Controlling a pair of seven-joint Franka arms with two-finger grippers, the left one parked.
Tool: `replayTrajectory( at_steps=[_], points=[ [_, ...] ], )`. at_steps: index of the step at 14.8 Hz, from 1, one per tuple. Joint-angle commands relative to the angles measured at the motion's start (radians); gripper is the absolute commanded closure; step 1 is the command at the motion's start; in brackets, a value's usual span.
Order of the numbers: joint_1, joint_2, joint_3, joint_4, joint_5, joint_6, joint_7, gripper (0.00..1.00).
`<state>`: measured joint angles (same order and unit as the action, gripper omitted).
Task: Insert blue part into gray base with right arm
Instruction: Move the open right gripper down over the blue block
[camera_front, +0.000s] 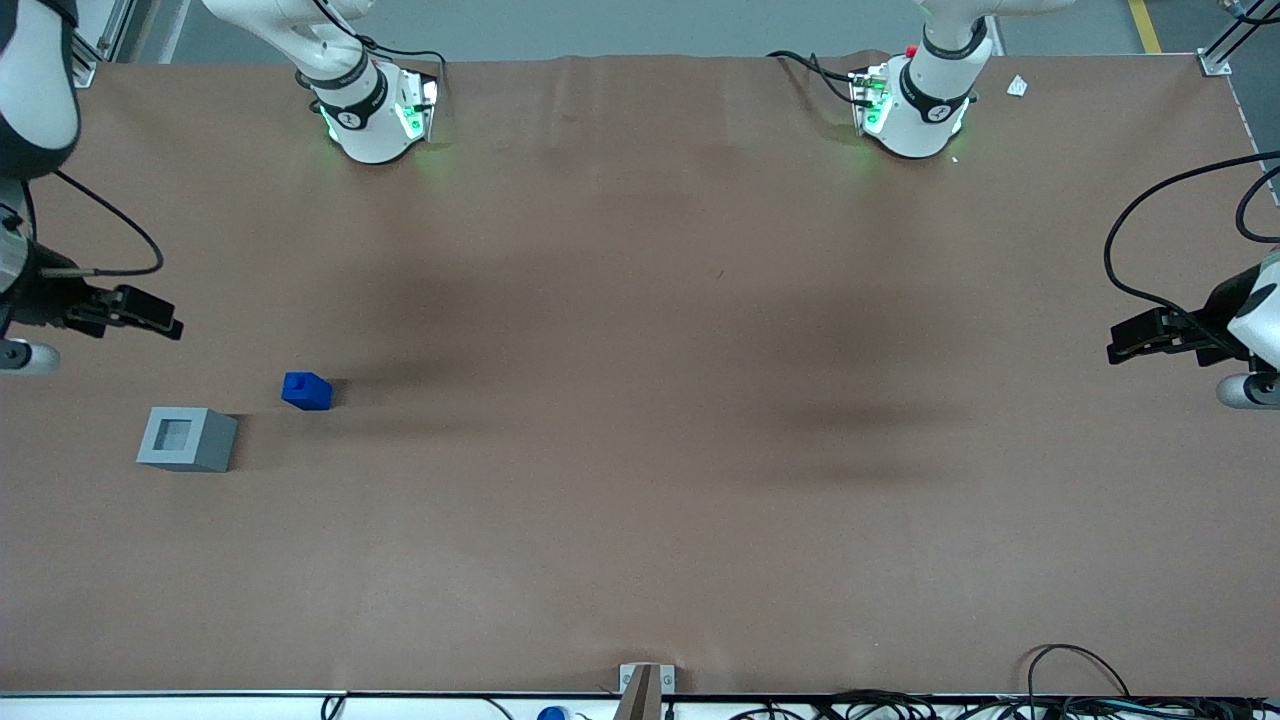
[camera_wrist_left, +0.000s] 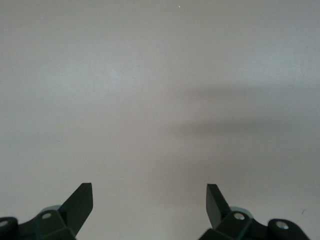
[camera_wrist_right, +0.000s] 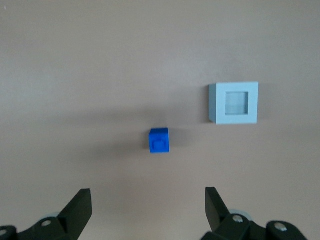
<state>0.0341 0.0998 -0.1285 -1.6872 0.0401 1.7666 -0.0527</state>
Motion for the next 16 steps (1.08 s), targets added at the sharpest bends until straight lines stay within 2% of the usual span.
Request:
replayTrajectory(
  at_steps=[1, 5, 8, 11, 16],
  points=[
    [0.001, -0.011, -0.002, -0.052, -0.005, 0.048, -0.007, 0.00],
    [-0.013, 0.006, -0.002, -0.207, -0.008, 0.252, -0.007, 0.00],
    [-0.005, 0.096, -0.002, -0.301, -0.014, 0.476, -0.006, 0.00],
    [0.003, 0.170, -0.002, -0.301, -0.014, 0.519, -0.004, 0.00],
    [0.004, 0.199, -0.002, -0.301, -0.013, 0.525, 0.001, 0.00]
  ],
)
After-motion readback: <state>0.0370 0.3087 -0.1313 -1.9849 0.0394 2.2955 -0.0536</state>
